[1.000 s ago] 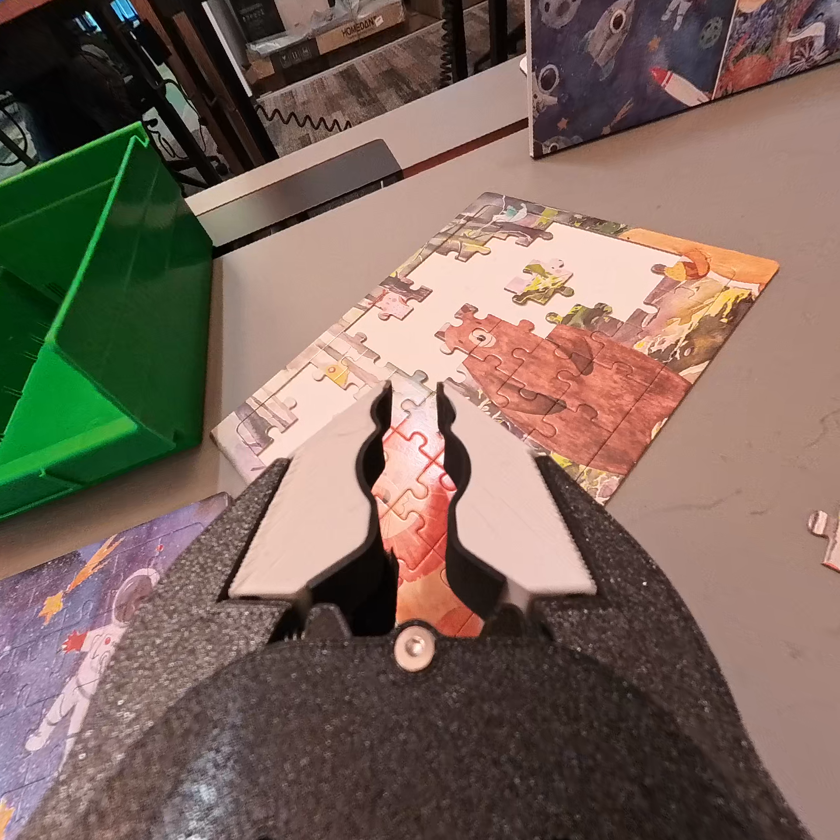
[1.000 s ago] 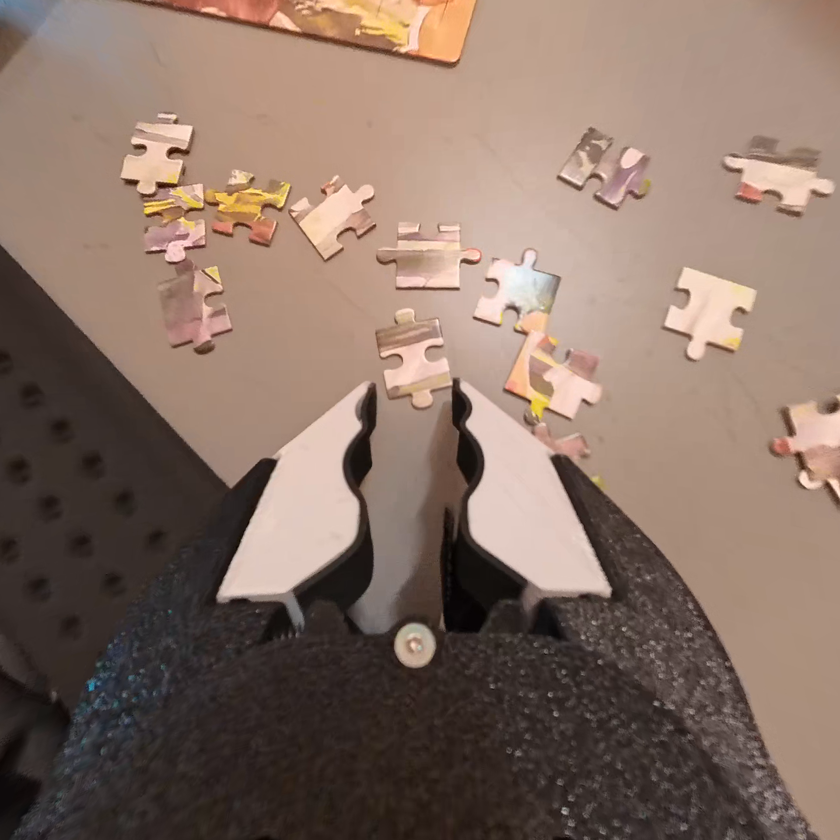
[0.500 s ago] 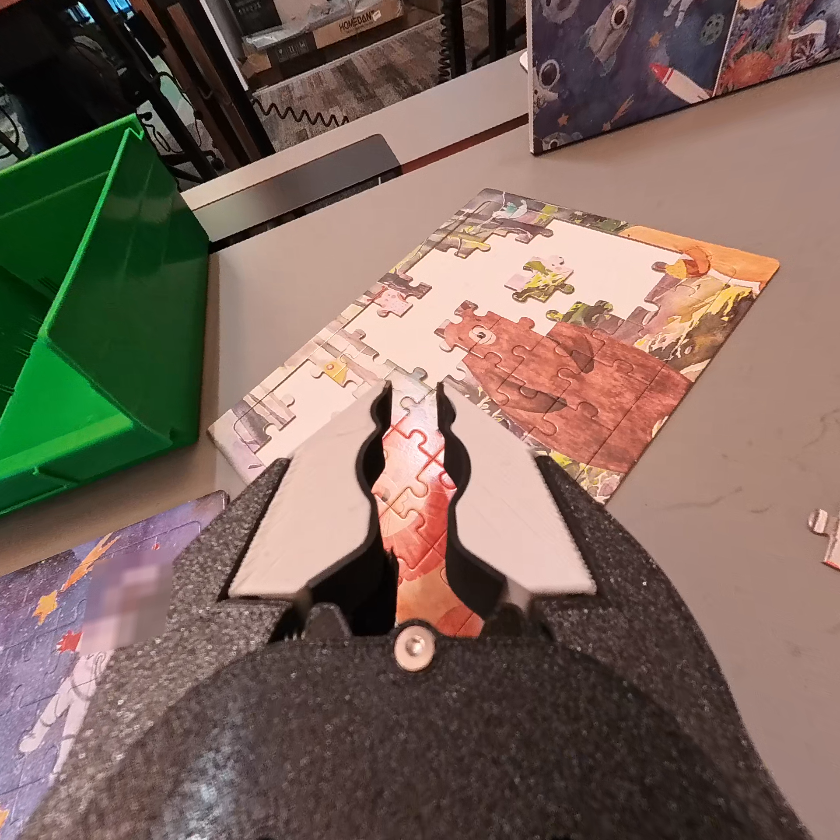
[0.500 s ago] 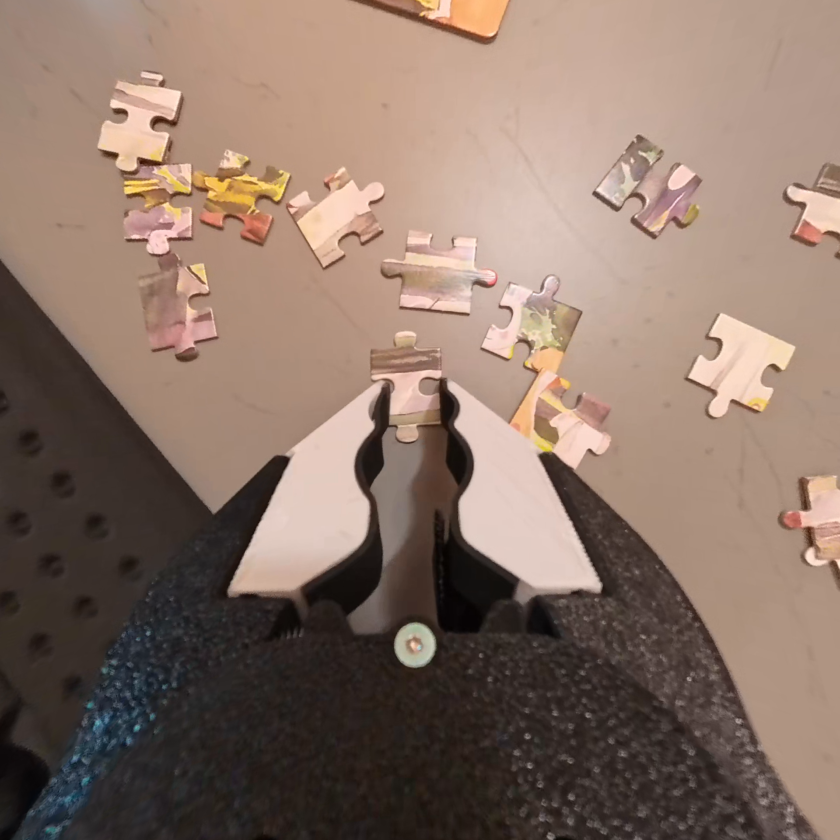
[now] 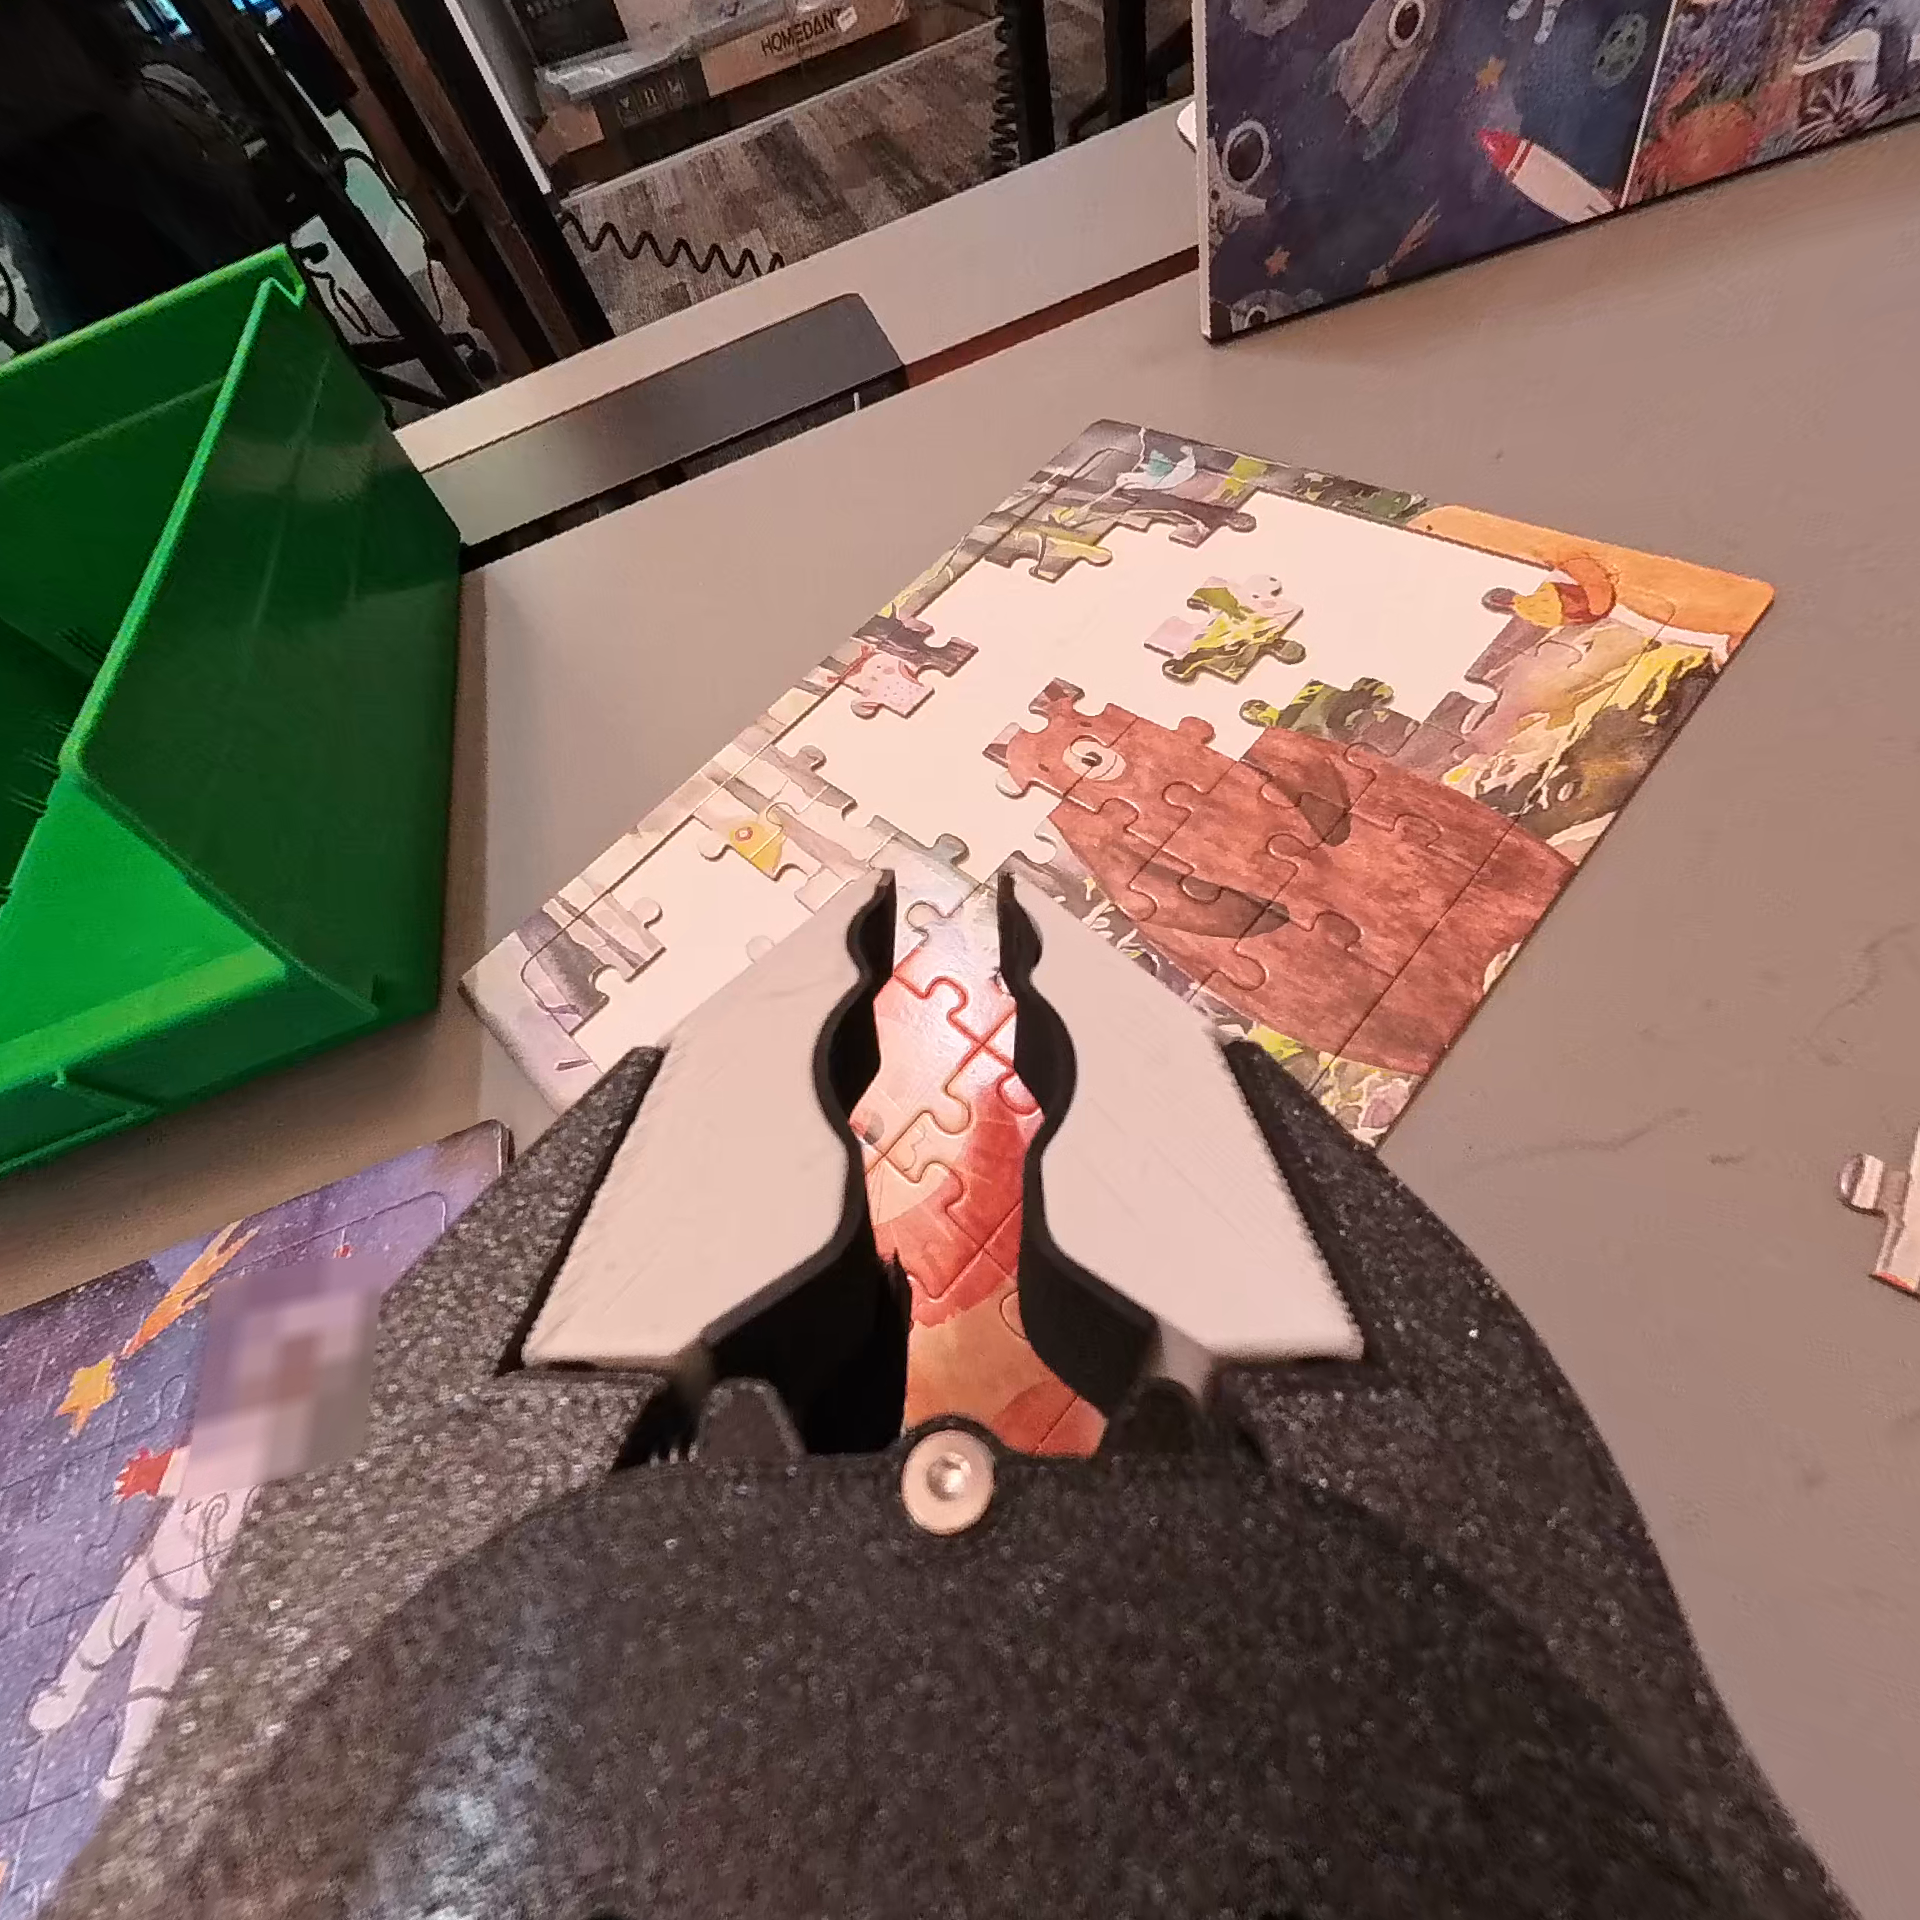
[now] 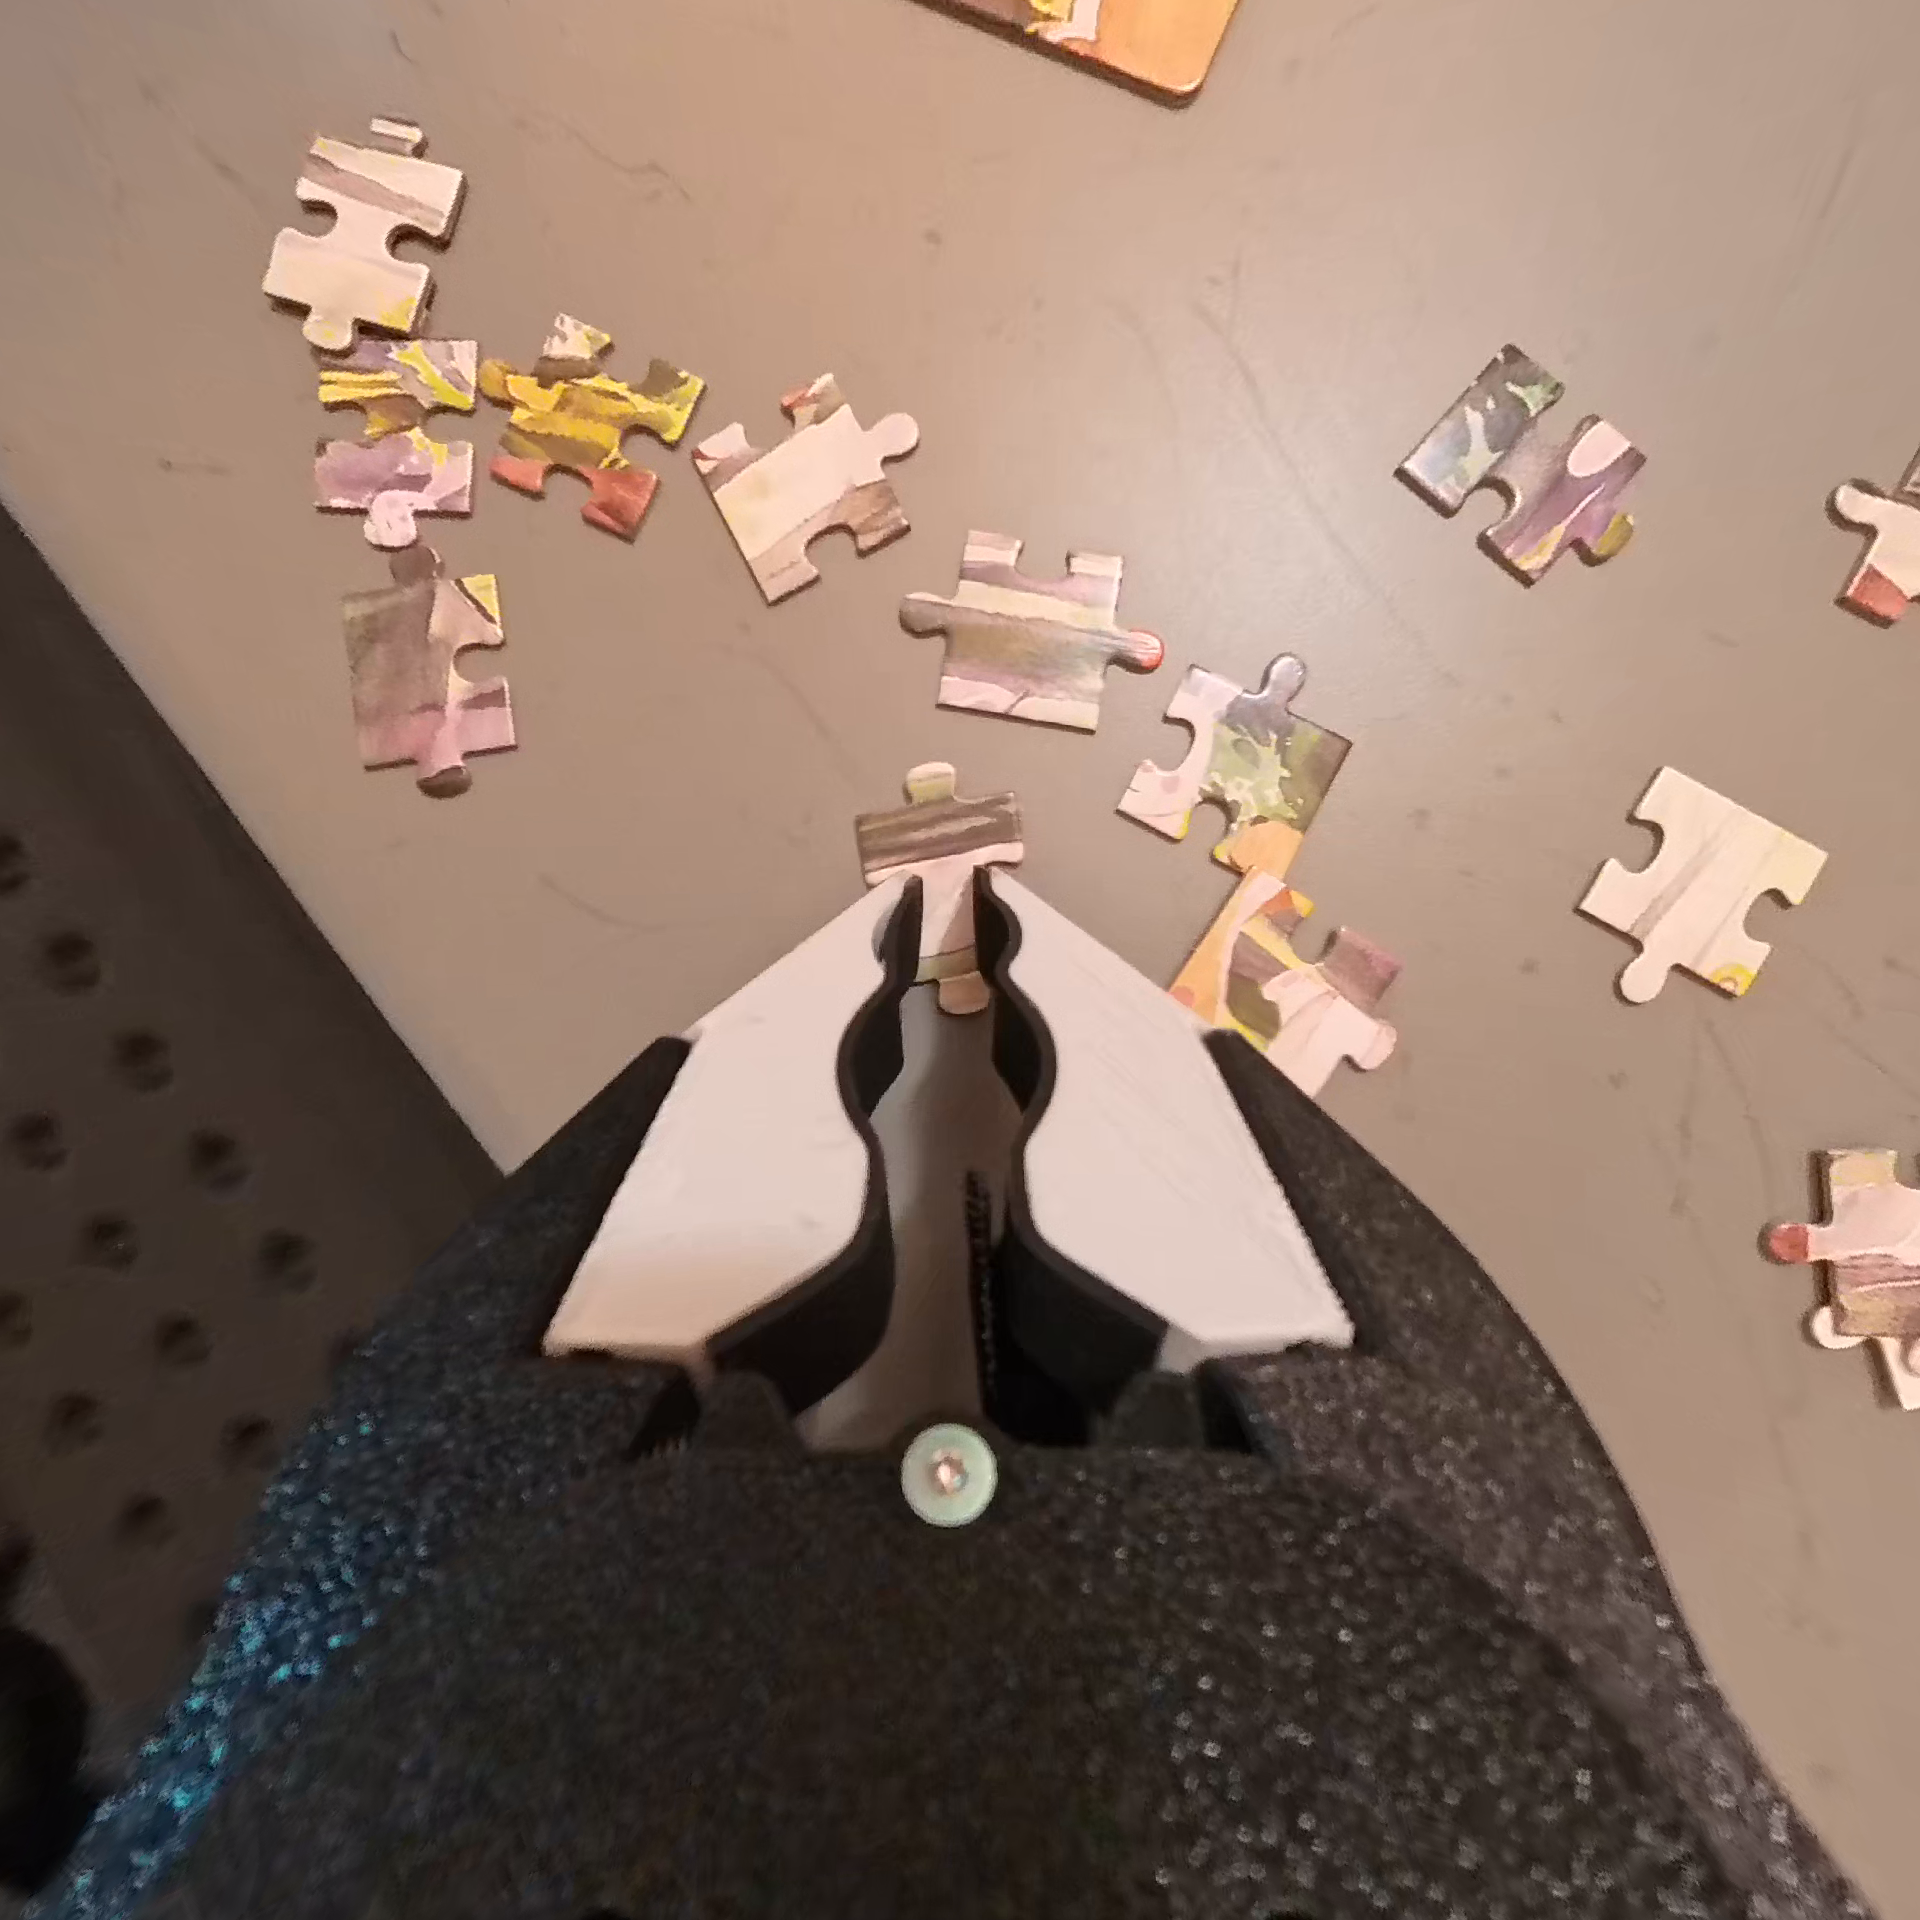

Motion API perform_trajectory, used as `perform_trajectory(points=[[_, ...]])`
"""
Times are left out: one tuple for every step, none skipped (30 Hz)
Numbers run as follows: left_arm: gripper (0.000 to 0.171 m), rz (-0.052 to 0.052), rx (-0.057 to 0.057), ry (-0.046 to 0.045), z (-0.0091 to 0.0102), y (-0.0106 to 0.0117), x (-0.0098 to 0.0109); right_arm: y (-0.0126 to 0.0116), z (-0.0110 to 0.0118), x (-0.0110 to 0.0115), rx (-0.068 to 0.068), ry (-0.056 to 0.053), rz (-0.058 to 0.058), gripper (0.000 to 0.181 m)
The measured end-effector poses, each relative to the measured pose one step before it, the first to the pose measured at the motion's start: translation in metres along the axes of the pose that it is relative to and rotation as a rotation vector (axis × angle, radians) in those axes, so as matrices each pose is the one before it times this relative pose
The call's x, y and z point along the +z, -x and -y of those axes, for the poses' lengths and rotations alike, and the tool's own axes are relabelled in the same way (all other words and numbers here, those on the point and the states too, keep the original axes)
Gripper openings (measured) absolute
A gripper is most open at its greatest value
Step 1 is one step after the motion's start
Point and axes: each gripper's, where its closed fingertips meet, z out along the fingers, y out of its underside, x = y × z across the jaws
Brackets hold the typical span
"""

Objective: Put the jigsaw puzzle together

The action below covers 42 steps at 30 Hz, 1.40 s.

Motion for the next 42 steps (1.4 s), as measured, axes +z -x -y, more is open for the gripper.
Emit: perform_trajectory(points=[[0.019,-0.0002,-0.0002,0.00146,-0.00025,-0.00007,0.00024,0.00169,0.00058,-0.00024,-0.0023,-0.0038,0.0024,0.009],[0.019,-0.0005,-0.0004,0.00049,-0.00005,-0.00002,0.00003,0.00196,-0.00029,-0.00035,-0.0035,0.0006,0.0031,0.01],[0.019,0.0,0.0001,-0.0008,0.00014,0.00002,-0.00012,0.00092,-0.00105,-0.00055,-0.0058,0.0037,-0.0024,0.01],[0.019,0.0006,0.0004,-0.00191,0.0003,0.00007,-0.00027,0.00013,-0.00139,-0.00066,-0.0058,0.0041,-0.0066,0.01],[0.019,0.0,0.0,-0.00121,0.00019,0.00002,-0.00009,0.00034,-0.00202,-0.00055,-0.0031,0.0072,-0.0033,0.01],[0.019,-0.0007,-0.0004,0.00126,-0.00025,-0.00008,0.00002,0.00057,-0.00142,-0.00109,-0.0003,0.0023,-0.001,0.01],[0.019,-0.0003,-0.0002,0.00197,-0.00035,0.00006,0.00021,-0.00003,0.00045,-0.0018,0.0039,-0.0101,-0.0027,0.01],[0.019,0.0006,-0.0002,0.0002,-0.00001,0.00014,0.00005,-0.00074,0.00149,-0.00204,0.0101,-0.017,-0.0049,0.009],[0.019,0.0001,-0.0002,-0.00114,0.00018,0.0,-0.00009,-0.00216,0.00104,-0.00183,0.0177,-0.0131,-0.0107,0.01],[0.019,-0.0007,0.0004,-0.00069,0.00008,-0.00014,-0.00002,-0.0019,0.00064,-0.00132,0.0145,-0.0101,-0.0098,0.01],[0.019,0.0,0.0012,0.00047,0.00001,-0.00012,0.00002,-0.00089,0.00024,-0.00081,0.0081,-0.0078,-0.0067,0.01],[0.019,0.0012,0.0017,0.00092,-0.00018,-0.00003,0.00014,-0.00037,0.0001,-0.00032,0.0024,-0.0048,-0.006,0.01],[0.019,0.0014,0.0015,0.00082,-0.00012,0.00008,0.00004,-0.0009,0.00003,-0.00008,0.0016,-0.0033,-0.0116,0.01],[0.019,0.0005,0.0007,0.00108,-0.00021,0.00002,0.0002,0.00091,-0.00059,0.00008,0.0003,0.0006,0.0003,0.01],[0.019,0.0005,0.0002,0.00133,-0.0003,0.00004,0.00012,0.0015,-0.00055,0.00024,-0.0005,0.0006,0.0044,0.01],[0.019,0.001,0.0004,0.00008,-0.00006,0.00023,-0.00007,0.00057,-0.00009,0.00038,-0.002,-0.0018,-0.0012,0.01],[0.019,0.0009,0.0005,-0.00163,0.00032,0.00012,-0.00017,0.00057,-0.00039,0.00059,-0.0042,0.0001,-0.0012,0.01],[0.019,0.0006,0.0001,-0.00155,0.00026,0.00012,-0.00023,0.0005,-0.00061,0.00062,-0.0053,0.0021,-0.0001,0.01],[0.019,0.0006,0.0003,-0.00022,0.00002,0.00003,-0.00005,-0.00002,-0.00021,0.00048,-0.0029,0.0005,-0.0027,0.01],[0.019,0.0,0.0008,0.00134,-0.00025,-0.00005,0.00018,-0.00051,0.00012,0.00047,0.0005,0.0004,-0.0043,0.01],[0.019,-0.0002,0.0005,0.00204,-0.00043,-0.00012,0.00018,-0.00024,-0.00002,0.00051,-0.0014,0.0011,-0.0037,0.01],[0.019,0.0004,0.0002,0.00053,-0.00001,0.00008,0.00009,0.00005,-0.00023,0.00065,-0.0052,0.0029,-0.0038,0.01],[0.019,0.0003,0.0,-0.0017,0.00033,0.00001,-0.00016,-0.00005,-0.00088,0.00081,-0.0053,0.008,-0.0052,0.01],[0.019,-0.001,-0.0002,-0.00141,0.0002,-0.00021,-0.00014,0.0005,-0.00105,0.00091,-0.0047,0.008,-0.0018,0.01],[0.019,-0.001,0.0,0.00033,-0.00005,-0.00014,-0.00002,0.00136,-0.00059,0.0008,-0.0011,0.0056,0.0039,0.01],[0.019,0.0001,0.0003,0.00069,-0.00014,-0.00005,0.00006,0.00188,0.00066,0.00029,0.004,-0.0008,0.0084,0.01],[0.019,0.0,0.0,-0.00009,0.00001,0.00001,0.00001,0.00319,0.00125,0.00023,0.0071,-0.0038,0.0163,0.01],[0.019,-0.0009,-0.0007,0.00019,-0.00003,-0.00017,-0.00001,0.00437,0.0001,0.0007,0.013,0.0034,0.0236,0.01],[0.019,-0.0004,-0.0005,0.00089,-0.00013,-0.00003,0.00018,0.00383,-0.00108,0.00104,0.0205,0.0123,0.0215,0.01],[0.019,0.0002,0.0003,0.00018,-0.00003,0.00005,-0.00001,0.00111,0.00015,-0.00041,0.013,0.0075,0.0077,0.01],[0.019,-0.0007,0.0001,-0.00058,0.00008,-0.00009,0.00004,0.00201,-0.00009,0.00032,0.0088,0.0071,0.0093,0.01],[0.019,-0.0012,-0.0002,0.00019,-0.00003,-0.00018,-0.00001,0.00244,0.00055,-0.00009,-0.0023,0.0019,0.0103,0.01],[0.019,0.0001,0.0004,0.00073,-0.00001,-0.00009,0.00007,0.0006,0.00225,-0.00073,-0.008,-0.0085,-0.0023,0.011],[0.019,0.0006,0.0006,-0.00005,-0.0001,0.00003,-0.00002,-0.00088,0.0035,-0.00138,-0.0069,-0.0174,-0.0104,0.013],[0.019,-0.0004,-0.0002,-0.00023,-0.00002,0.0,-0.00004,0.00072,0.0036,-0.00189,-0.0008,-0.0178,0.0039,0.015],[0.019,-0.0002,-0.0005,0.00013,-0.00002,-0.00006,-0.00001,0.00131,0.00416,-0.00222,0.0032,-0.0194,0.0088,0.017],[0.019,-0.0001,-0.0004,-0.00034,0.00009,0.00004,-0.00008,0.00123,0.00455,-0.00222,0.0016,-0.0213,0.0055,0.019],[0.019,-0.0011,-0.0003,-0.0001,0.00001,-0.00017,0.00001,0.00198,0.00432,-0.00159,-0.0026,-0.019,0.0059,0.02],[0.019,-0.002,0.0005,0.00174,-0.0003,-0.00034,0.00015,0.00384,0.00361,-0.00054,-0.0083,-0.0126,0.0116,0.02],[0.019,-0.0012,0.0016,0.00318,-0.00062,-0.00042,0.00037,0.00614,0.00181,0.00064,-0.0142,-0.0013,0.0212,0.02],[0.019,0.0003,0.0022,0.00195,-0.0002,-0.00017,0.00025,0.00745,-0.0007,0.00106,-0.0219,0.0123,0.0268,0.02],[0.019,0.0008,0.0013,-0.00085,0.00009,0.00006,-0.00007,0.00604,-0.00268,0.00089,-0.025,0.0215,0.0181,0.02]])
